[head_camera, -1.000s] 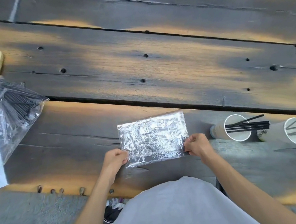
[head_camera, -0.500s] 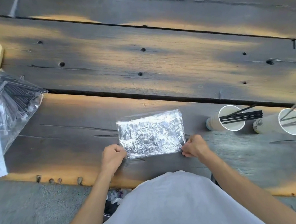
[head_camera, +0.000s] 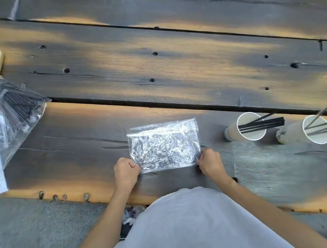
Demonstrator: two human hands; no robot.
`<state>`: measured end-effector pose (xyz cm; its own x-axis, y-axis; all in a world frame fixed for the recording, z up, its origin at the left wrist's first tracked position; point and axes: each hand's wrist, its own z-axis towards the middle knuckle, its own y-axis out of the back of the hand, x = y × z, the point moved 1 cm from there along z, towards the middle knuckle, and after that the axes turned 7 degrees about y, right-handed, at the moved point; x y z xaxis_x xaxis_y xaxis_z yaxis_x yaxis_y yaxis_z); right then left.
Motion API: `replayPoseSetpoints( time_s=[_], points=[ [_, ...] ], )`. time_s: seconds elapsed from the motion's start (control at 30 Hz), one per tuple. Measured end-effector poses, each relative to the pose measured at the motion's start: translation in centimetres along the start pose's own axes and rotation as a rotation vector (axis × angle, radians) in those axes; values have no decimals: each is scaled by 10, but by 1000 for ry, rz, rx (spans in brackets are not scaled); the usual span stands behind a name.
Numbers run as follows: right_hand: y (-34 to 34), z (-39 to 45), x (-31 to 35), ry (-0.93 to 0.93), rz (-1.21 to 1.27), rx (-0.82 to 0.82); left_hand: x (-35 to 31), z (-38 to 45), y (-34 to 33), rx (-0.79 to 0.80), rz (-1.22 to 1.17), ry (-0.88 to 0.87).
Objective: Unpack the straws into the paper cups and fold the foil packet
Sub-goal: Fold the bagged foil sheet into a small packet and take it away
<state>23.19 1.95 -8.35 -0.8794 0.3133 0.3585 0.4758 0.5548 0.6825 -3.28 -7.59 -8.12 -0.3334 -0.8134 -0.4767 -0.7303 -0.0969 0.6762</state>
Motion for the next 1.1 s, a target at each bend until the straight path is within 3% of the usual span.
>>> replayPoseSetpoints(
  time_s=[0.23,0.4,0.67,0.83,1.1],
  points=[
    [-4,-3,3,47,-104,12,-1,2,-4,-30,61,10],
    [1,-4,-3,-16,-118,21,6,1,-4,-70,167,36],
    [3,-8,-9,-81,-47,-8,15,-8,-4,-89,94,73],
    [-3,-20,11,24,-54,-91,6,-19,-13,-66,105,114],
    [-48,-34,57,198,-159,97,3,-20,-24,-59,187,77]
  ],
)
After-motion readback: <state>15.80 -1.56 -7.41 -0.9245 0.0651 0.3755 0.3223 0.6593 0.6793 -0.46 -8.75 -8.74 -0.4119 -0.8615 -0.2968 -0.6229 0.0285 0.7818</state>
